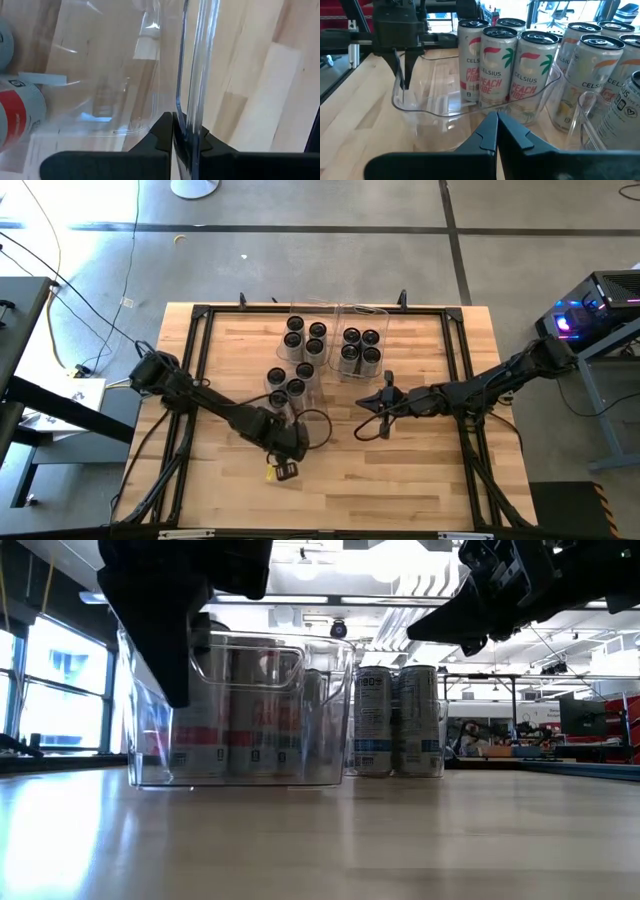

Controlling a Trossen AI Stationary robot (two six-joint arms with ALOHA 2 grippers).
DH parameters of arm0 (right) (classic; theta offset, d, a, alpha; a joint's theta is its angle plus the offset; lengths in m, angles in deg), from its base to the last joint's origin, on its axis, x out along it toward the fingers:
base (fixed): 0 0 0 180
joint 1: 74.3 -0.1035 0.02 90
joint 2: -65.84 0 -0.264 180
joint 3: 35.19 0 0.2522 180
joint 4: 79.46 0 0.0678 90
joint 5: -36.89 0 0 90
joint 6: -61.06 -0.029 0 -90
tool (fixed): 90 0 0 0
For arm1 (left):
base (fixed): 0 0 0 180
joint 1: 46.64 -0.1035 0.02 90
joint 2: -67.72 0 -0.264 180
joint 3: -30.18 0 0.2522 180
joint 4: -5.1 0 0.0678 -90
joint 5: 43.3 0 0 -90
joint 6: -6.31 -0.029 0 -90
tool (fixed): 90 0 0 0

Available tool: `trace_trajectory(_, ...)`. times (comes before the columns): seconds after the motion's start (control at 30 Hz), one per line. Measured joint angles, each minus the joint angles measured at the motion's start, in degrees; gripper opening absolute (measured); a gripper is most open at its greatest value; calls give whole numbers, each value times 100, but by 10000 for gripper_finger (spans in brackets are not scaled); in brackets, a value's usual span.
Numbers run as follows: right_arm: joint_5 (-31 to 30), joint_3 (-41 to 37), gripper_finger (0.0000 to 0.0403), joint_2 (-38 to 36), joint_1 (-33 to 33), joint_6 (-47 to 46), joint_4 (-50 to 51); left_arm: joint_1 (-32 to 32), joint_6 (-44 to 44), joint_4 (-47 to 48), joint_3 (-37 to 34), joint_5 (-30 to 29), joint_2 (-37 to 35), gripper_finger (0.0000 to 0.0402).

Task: Sort soda cans
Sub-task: Move the left transparent bin to the center of the table

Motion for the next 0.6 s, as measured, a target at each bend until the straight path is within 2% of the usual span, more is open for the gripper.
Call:
trace_trajectory(0.23, 93, 0, 0, 0, 0, -65, 14, 259, 1137, -108, 0, -146, 0, 2)
trace_trajectory(0.6, 310, 0, 0, 0, 0, -123, 36, 943, 3497, -501, 0, -935, 9, 1)
